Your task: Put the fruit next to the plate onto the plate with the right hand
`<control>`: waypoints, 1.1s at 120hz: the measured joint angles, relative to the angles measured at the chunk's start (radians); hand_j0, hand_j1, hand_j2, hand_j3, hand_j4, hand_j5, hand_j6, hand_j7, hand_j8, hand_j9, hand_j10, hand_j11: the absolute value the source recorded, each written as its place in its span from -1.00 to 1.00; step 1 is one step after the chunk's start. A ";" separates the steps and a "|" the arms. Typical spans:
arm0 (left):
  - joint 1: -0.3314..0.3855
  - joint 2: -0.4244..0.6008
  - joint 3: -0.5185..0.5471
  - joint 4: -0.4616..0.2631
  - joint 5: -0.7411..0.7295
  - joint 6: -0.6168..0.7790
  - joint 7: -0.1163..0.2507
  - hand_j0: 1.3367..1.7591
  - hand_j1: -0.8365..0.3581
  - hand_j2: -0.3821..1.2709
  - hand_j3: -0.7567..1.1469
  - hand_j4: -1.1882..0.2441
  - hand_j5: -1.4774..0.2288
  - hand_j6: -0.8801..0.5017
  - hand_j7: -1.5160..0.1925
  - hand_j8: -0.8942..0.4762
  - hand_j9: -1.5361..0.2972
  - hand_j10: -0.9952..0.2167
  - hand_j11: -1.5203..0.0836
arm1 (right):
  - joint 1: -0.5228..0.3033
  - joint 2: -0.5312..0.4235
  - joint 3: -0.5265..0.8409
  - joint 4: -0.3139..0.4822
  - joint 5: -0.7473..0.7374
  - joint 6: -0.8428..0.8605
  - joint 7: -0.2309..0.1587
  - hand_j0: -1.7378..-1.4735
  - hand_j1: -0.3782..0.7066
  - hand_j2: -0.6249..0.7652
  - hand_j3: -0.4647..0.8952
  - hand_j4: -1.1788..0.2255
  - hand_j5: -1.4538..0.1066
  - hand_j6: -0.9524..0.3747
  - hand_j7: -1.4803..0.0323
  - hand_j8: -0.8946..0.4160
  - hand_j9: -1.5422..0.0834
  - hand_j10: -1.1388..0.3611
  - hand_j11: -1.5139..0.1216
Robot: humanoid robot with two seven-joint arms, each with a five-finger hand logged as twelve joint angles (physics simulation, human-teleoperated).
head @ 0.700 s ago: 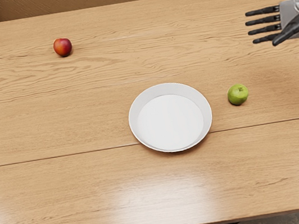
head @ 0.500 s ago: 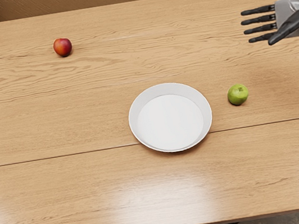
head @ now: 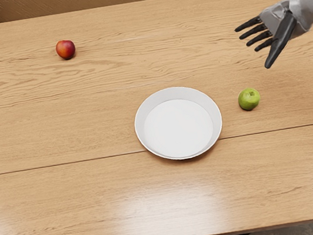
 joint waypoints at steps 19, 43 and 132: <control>0.001 0.000 0.001 0.000 0.000 0.000 0.000 0.52 0.95 -0.53 -0.21 0.64 0.71 0.25 0.75 0.28 0.65 0.62 0.87 | 0.086 0.110 -0.115 0.000 -0.055 0.000 0.000 -0.40 -0.95 -0.10 -0.32 0.68 0.86 0.43 0.96 0.36 0.90 0.52 0.85; 0.000 0.000 0.002 0.000 0.000 0.000 0.000 0.52 0.95 -0.53 -0.21 0.64 0.71 0.25 0.75 0.28 0.65 0.62 0.87 | 0.122 0.190 -0.181 0.005 -0.253 0.000 0.000 -0.40 -0.95 -0.10 -0.32 0.68 0.86 0.43 0.96 0.36 0.90 0.52 0.85; 0.000 0.000 0.001 0.000 0.000 0.000 0.000 0.52 0.95 -0.53 -0.20 0.64 0.71 0.25 0.75 0.28 0.65 0.62 0.87 | 0.249 0.379 -0.671 0.341 -0.459 -0.560 0.000 -0.40 -0.95 -0.10 -0.32 0.68 0.86 0.43 0.96 0.36 0.90 0.52 0.85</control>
